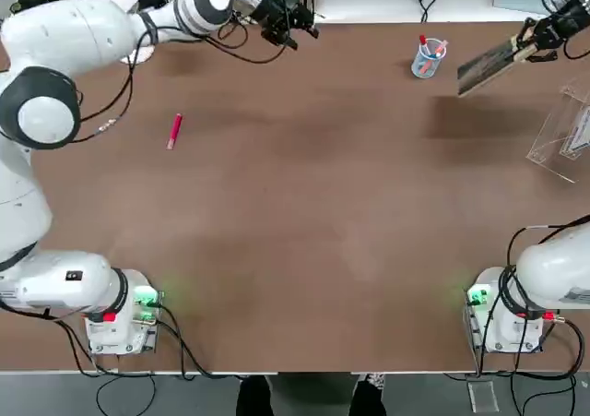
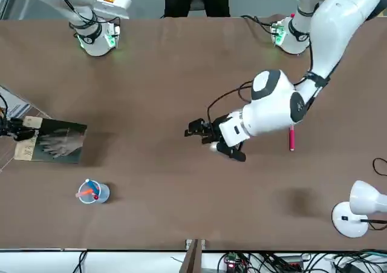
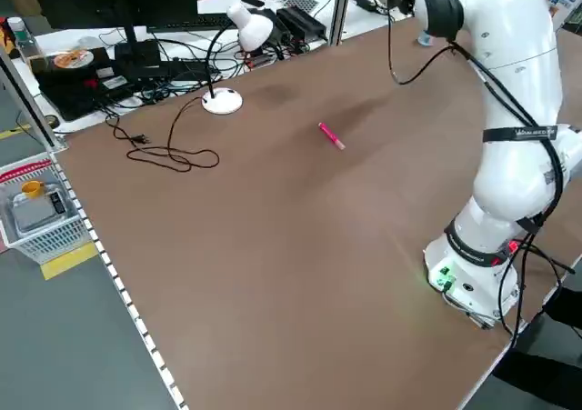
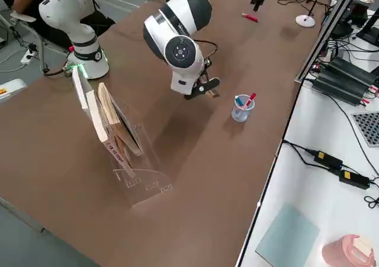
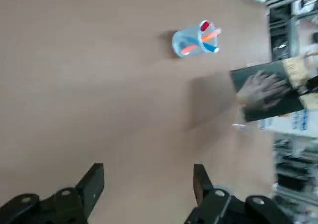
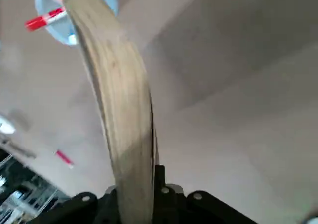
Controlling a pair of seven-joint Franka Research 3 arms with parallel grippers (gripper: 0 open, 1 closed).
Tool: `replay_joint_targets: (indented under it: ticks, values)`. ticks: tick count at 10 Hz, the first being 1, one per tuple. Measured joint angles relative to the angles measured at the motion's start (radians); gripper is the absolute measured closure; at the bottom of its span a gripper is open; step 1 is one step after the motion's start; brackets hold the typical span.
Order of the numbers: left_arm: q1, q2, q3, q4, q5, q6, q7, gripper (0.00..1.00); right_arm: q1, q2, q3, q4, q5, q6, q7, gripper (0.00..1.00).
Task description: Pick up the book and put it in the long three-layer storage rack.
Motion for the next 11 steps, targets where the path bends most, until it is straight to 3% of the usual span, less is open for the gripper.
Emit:
replay_joint_targets:
  ticks: [1, 4, 6, 9, 11]
  values:
    - [0.014, -0.012, 0.0, -0.002, 0.065, -0.031, -0.01, 0.06, -0.006, 0.0, -0.002, 0.004, -0.041, 0.0, 0.009, 0.85]
    - [0.053, -0.044, 0.001, -0.008, 0.158, -0.106, -0.043, 0.01, -0.027, 0.0, -0.004, 0.02, -0.159, -0.003, 0.018, 0.85]
    - [0.069, -0.061, 0.001, -0.015, 0.195, -0.127, -0.043, 0.0, -0.03, -0.001, -0.004, 0.053, -0.236, -0.03, 0.028, 0.85]
    - [0.071, -0.08, 0.001, -0.022, 0.332, -0.177, -0.071, 0.0, -0.031, -0.003, -0.004, 0.108, -0.346, -0.079, 0.044, 0.85]
    - [0.079, -0.093, 0.002, -0.026, 0.357, -0.201, -0.117, 0.0, -0.039, -0.003, -0.006, 0.125, -0.409, -0.09, 0.047, 0.85]
